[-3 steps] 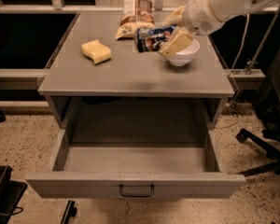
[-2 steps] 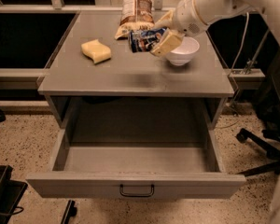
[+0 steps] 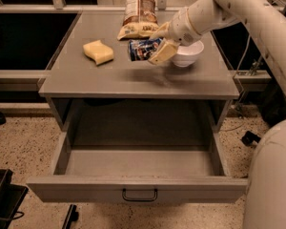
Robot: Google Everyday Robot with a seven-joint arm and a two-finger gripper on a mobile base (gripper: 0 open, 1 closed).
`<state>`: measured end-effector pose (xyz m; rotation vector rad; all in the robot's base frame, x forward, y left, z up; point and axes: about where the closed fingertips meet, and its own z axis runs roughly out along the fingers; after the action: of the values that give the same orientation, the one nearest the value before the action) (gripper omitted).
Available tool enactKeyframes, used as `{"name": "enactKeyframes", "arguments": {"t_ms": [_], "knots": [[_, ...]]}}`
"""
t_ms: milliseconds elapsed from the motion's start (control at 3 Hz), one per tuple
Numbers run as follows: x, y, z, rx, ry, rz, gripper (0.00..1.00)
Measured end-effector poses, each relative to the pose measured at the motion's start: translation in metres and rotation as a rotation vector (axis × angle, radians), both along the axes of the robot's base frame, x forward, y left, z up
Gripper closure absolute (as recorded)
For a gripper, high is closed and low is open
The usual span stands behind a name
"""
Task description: Pick pepsi can from middle drawer and place on counter
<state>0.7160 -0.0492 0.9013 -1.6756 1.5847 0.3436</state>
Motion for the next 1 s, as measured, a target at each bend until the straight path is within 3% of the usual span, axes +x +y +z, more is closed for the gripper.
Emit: {"name": "enactKeyframes", "arguments": {"t_ms": [667,1000], "knots": [[0.0000,0.0000,0.0000,0.000,0.000,0.000,0.35],[0.0071,0.0051,-0.0089,0.038,-0.002,-0.022,0.12]]}}
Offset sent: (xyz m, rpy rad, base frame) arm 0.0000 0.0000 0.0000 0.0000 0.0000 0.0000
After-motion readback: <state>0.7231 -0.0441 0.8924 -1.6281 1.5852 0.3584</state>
